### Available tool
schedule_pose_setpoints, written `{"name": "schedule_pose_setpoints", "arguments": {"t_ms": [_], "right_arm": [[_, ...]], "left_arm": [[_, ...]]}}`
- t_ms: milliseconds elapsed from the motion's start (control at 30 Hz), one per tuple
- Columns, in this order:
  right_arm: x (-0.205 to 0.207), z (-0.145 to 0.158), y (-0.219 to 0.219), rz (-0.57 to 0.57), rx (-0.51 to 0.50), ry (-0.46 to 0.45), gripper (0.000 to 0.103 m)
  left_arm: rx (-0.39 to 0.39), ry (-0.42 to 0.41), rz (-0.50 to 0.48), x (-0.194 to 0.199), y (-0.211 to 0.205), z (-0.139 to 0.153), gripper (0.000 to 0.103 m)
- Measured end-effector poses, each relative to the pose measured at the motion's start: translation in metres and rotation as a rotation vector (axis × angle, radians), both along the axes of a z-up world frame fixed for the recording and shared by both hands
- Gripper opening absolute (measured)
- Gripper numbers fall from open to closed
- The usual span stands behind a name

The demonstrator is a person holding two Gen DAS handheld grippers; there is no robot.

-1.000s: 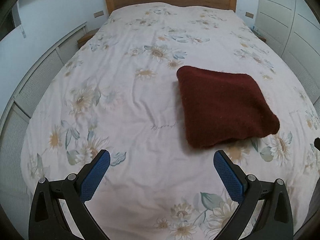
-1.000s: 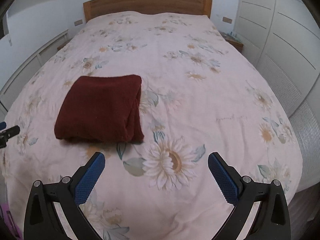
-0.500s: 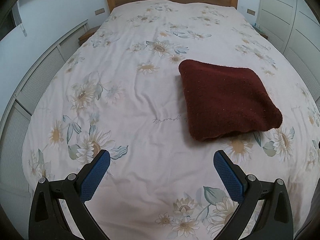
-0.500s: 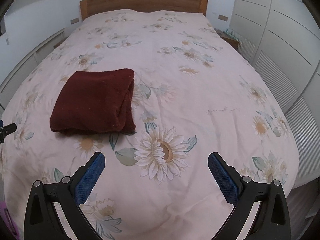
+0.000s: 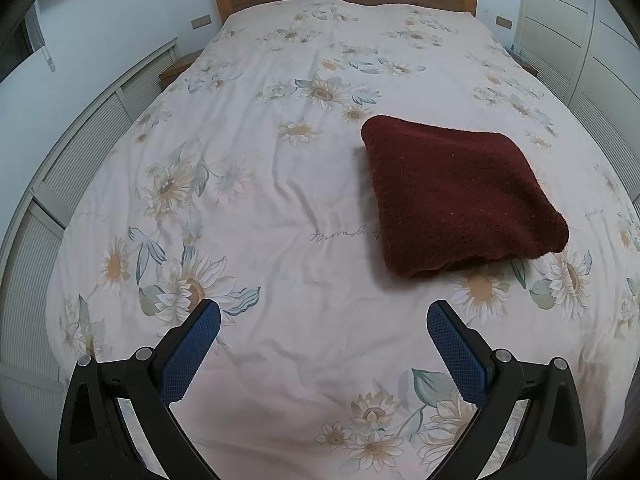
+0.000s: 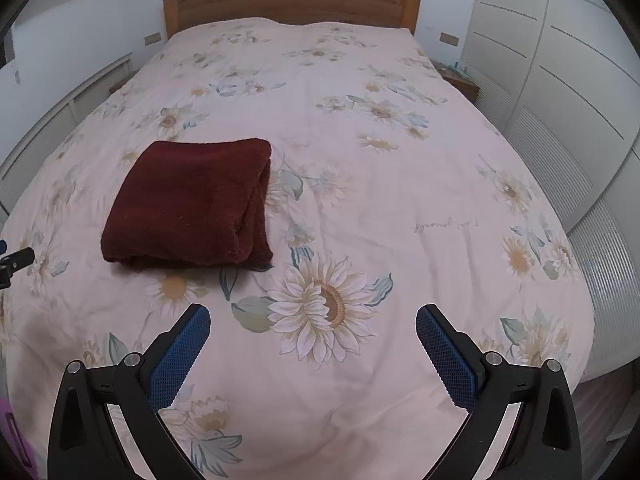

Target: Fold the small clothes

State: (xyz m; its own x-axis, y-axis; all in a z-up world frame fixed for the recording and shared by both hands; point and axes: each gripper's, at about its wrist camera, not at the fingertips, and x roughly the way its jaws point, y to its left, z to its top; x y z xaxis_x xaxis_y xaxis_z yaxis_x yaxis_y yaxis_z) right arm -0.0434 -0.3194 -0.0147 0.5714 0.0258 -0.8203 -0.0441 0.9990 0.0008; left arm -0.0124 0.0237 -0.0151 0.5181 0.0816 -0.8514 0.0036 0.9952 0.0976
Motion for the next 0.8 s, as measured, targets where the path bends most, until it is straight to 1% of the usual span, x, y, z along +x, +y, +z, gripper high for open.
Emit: {"name": "schedule_pose_setpoints", "arguments": {"t_ms": [500, 800], "right_arm": [[0.0021, 0.0048, 0.0094, 0.018, -0.022, -0.001, 0.103], [0.0024, 0.0049, 0.0089, 0.015, -0.019, 0.005, 0.103]], "left_arm": [[-0.004, 0.002, 0.01, -0.0038, -0.0009, -0.0004, 0.102], [-0.006, 0.0, 0.007, -0.0044, -0.0004, 0.0003, 0.102]]}}
